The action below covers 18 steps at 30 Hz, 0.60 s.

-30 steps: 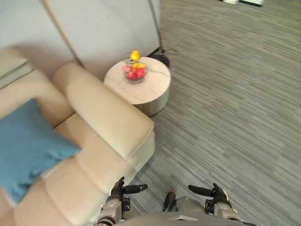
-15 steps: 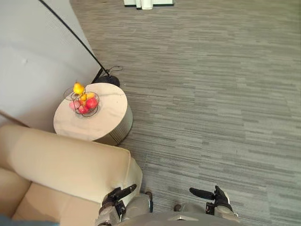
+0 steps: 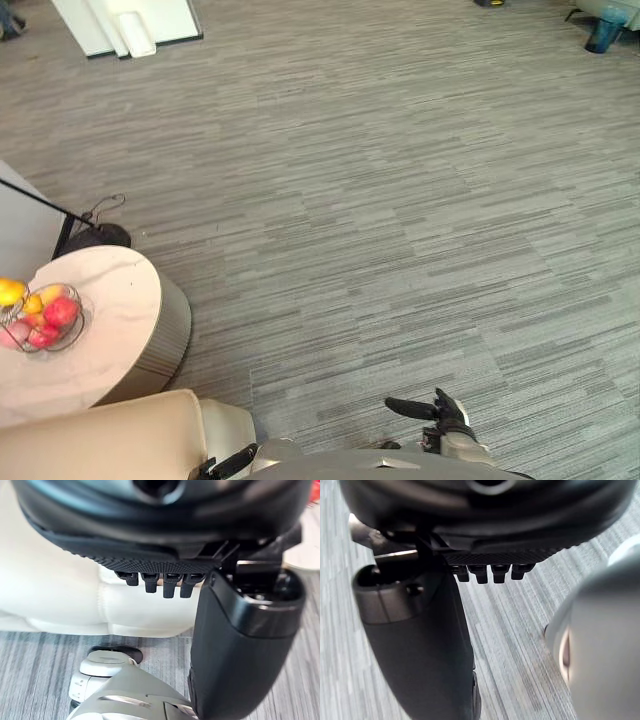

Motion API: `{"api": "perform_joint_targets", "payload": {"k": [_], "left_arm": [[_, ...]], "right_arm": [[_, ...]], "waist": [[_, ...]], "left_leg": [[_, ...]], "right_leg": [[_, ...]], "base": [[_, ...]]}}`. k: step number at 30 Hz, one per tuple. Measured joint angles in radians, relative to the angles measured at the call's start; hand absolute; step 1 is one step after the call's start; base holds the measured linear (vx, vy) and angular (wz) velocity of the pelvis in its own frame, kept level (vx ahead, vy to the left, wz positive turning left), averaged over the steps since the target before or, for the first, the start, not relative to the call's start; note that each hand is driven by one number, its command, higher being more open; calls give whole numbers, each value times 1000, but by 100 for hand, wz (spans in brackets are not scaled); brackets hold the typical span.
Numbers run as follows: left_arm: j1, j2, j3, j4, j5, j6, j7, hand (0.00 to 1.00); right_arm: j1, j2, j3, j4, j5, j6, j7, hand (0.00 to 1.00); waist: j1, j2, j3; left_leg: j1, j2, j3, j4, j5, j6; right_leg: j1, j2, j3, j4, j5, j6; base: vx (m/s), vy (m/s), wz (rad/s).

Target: Pick up cushions and gather them together orderly.

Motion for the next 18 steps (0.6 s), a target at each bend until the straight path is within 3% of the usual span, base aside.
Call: {"api": "perform_joint_targets", "payload": {"k": [1,2,3,4,5,6,7,8,9,10,11,12,14,16,17,18], "left_arm": [[-3,5,0,-2,2,0,0,100],[-5,-2,3,-21,18,-2,-1,100],[-4,-7,4,-24,18,-2,-2,100],[-11,-28,5,-38,18,-4,-2,100],[-22,-40,2,-46,20,-9,-2,100],[-24,-43,0,-46,23,-10,-4,100],[-33,-58,-2,-46,34,-10,-10,100],[-36,-69,-2,-46,35,-10,-12,100],[-41,-87,6,-44,34,-4,-22,100],[-43,-78,9,-45,35,-1,-26,100],[-48,-58,10,-46,37,-1,-26,100],[-59,-44,14,-47,37,-1,-25,100],[-75,-60,15,-46,37,1,-32,100],[-68,-67,45,-46,37,6,-44,100],[-65,-67,50,-46,37,10,-43,100],[-57,-66,50,-50,37,10,-43,100]], "right_arm": [[15,1,-3,-1,7,1,-1,100],[37,5,-14,-22,32,4,-3,100],[39,5,-17,-26,33,4,-4,100],[43,6,-23,-38,33,3,-6,100],[53,9,-29,-48,40,4,-8,100],[54,10,-30,-52,43,3,-8,100],[63,15,-30,-76,52,4,-10,100],[66,17,-29,-90,52,4,-12,100],[69,12,-24,-108,51,5,-13,100],[69,19,-12,-112,53,6,-15,100],[82,37,-2,-119,53,4,-20,100],[86,50,-2,-117,53,6,-27,100],[85,44,-6,-117,56,11,-23,100],[90,50,-12,-119,52,12,-22,100],[95,55,-14,-119,52,11,-20,100],[96,60,-14,-121,50,12,-16,100]], "waist": [[1,-4,3],[3,14,11],[3,18,12],[4,26,18],[4,26,18],[4,26,18],[4,33,22],[3,41,25],[22,75,22],[31,57,17],[26,19,12],[23,-12,19],[22,1,16],[21,-2,3],[24,-8,-7],[30,-16,-12]], "left_leg": [[-25,17,-6,84,0,0],[-88,70,-33,299,-3,14],[-100,72,-47,339,-21,18],[-140,50,-80,390,-96,16],[-169,8,-89,338,-134,11],[-172,-5,-91,311,-137,14],[-174,-48,-113,164,-141,14],[-172,-62,-130,82,-148,6],[-165,-73,-175,14,-116,6],[-158,-85,-169,3,-117,3],[-148,-111,-160,-17,-117,3],[-141,-143,-160,-14,-118,4],[-140,-148,-174,1,-140,25],[-107,-165,-159,-4,-142,40],[-94,-172,-158,-10,-142,40],[-44,-180,-139,-53,-142,40]], "right_leg": [[17,15,16,-21,7,-4],[54,54,68,-41,-2,-22],[59,61,84,-41,-3,-23],[66,76,126,-43,-5,-25],[65,83,160,-47,-5,-25],[64,84,168,-49,-5,-25],[59,100,208,-53,-5,-25],[53,115,229,-53,-5,-25],[29,161,276,-16,0,-13],[9,153,287,42,-13,-5],[5,137,306,96,-43,-3],[28,118,343,67,-112,-14],[35,136,382,45,-120,-10],[33,134,439,55,-136,-5],[33,128,458,63,-143,4],[17,118,487,130,-161,36]], "base": [[-5,-65,-79],[-21,-16,-85],[-41,17,-119],[-58,63,-111],[-50,80,-106],[-15,129,-101],[15,128,-81],[64,190,-137],[49,109,-123],[127,99,-122],[152,1,-65],[215,1,-44],[165,2,-44],[294,26,-67],[496,-15,-92],[428,-42,-106]]}}
